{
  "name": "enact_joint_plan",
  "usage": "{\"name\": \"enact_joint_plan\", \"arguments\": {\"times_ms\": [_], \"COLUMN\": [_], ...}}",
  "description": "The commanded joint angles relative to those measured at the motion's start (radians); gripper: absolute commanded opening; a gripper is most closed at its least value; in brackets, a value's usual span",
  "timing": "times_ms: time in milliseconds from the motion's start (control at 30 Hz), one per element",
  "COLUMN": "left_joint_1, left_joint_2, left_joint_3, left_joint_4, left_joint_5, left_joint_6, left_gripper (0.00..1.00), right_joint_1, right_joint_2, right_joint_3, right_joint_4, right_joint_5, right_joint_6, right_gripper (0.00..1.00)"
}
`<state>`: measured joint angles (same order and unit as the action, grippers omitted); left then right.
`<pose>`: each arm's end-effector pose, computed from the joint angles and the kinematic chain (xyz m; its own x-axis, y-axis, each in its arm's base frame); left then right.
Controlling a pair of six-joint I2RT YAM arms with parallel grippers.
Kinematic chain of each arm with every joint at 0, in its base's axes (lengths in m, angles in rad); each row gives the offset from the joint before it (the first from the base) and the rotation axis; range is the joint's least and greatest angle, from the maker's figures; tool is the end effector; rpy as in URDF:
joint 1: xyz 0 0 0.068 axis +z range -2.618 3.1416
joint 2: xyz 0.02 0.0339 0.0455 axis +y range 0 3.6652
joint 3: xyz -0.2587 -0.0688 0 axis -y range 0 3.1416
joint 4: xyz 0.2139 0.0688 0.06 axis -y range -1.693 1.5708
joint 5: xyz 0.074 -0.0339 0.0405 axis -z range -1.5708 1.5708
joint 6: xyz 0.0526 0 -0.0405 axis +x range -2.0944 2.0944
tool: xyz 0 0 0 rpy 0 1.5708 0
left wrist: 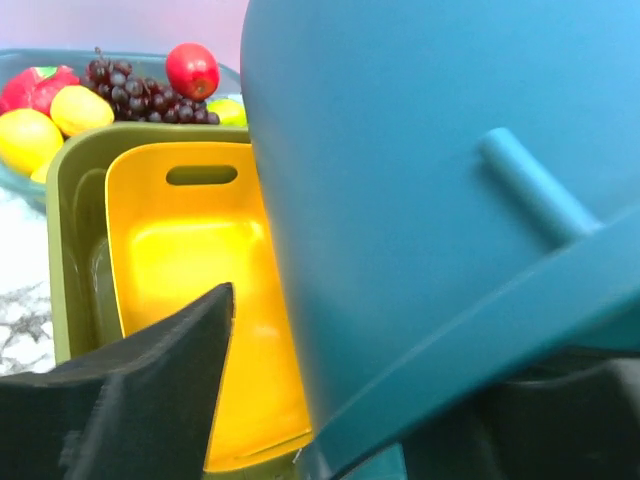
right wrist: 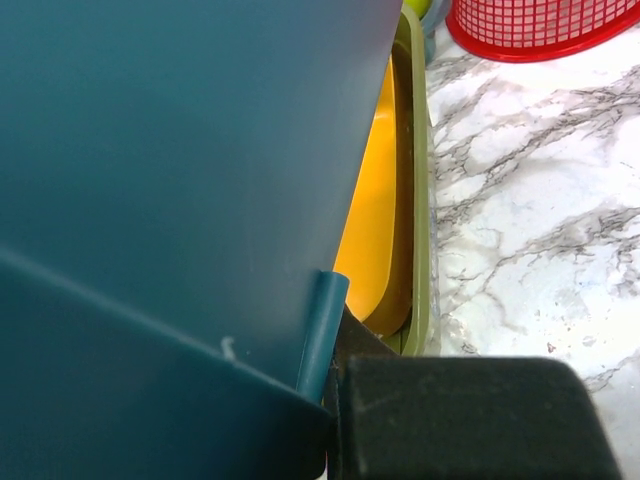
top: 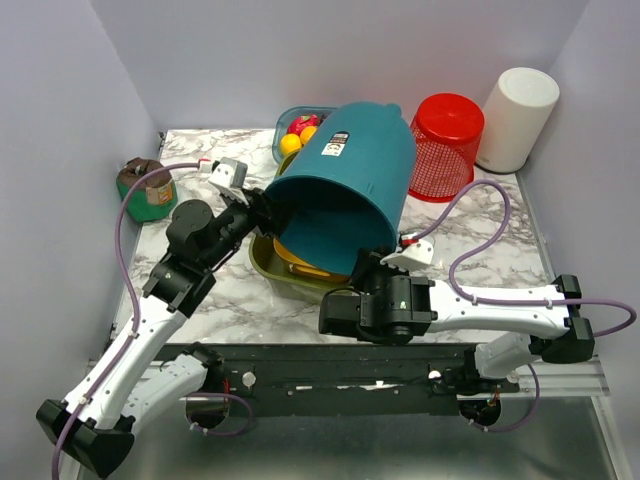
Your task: Turn the large container upside down
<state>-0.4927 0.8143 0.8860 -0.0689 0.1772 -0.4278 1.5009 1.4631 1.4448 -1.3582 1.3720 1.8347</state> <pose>0.1518 -0.0920 0.3772 -0.2554 -0.3264 -0.9101 0.5660 0.7127 -0.4144 0.0670 0.2193 0.3440 -0.1596 0.4509 -0.8782 0.1141 0.8921 0.4373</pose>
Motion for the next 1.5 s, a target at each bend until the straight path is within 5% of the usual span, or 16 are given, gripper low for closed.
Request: {"name": "enact_joint_plan", "arguments": {"times_ms": [0, 233, 300, 367, 433, 533, 1200, 1467], "left_joint_1": [-0.001, 0.000, 0.000, -0.001, -0.001, -0.001, 0.000, 0.002], "left_joint_2": [0.037, 0.071, 0.078, 0.075, 0.057, 0.034, 0.019, 0.033], "left_joint_3": [0.108, 0.130, 0.128, 0.119, 0.114, 0.126, 0.152, 0.139], "left_joint_4": [0.035, 0.043, 0.038, 0.035, 0.027, -0.011, -0.039, 0.023], "left_joint_5": [0.021, 0.080, 0.096, 0.072, 0.036, -0.019, -0.381, -0.450], "left_joint_6": [0.072, 0.034, 0.026, 0.017, 0.015, 0.044, 0.064, 0.080], "left_gripper": [0.58, 0.00, 0.00, 0.00, 0.00, 0.00, 0.00, 0.00], "right_joint_1": [0.009, 0.009, 0.007, 0.007, 0.009, 0.009, 0.130, 0.098], "right_joint_2": [-0.017, -0.001, 0.011, 0.045, 0.097, 0.152, 0.060, -0.133], "right_joint_3": [0.008, 0.014, 0.032, 0.048, 0.080, 0.165, 0.105, -0.037], "right_joint_4": [-0.167, -0.167, -0.165, -0.165, -0.165, -0.167, -0.167, -0.167], "right_joint_5": [0.265, 0.268, 0.269, 0.280, 0.286, 0.286, 0.249, 0.208], "right_joint_6": [0.057, 0.075, 0.077, 0.075, 0.069, 0.000, 0.083, 0.124], "right_gripper": [0.01, 0.00, 0.00, 0.11, 0.44, 0.75, 0.94, 0.97]}}
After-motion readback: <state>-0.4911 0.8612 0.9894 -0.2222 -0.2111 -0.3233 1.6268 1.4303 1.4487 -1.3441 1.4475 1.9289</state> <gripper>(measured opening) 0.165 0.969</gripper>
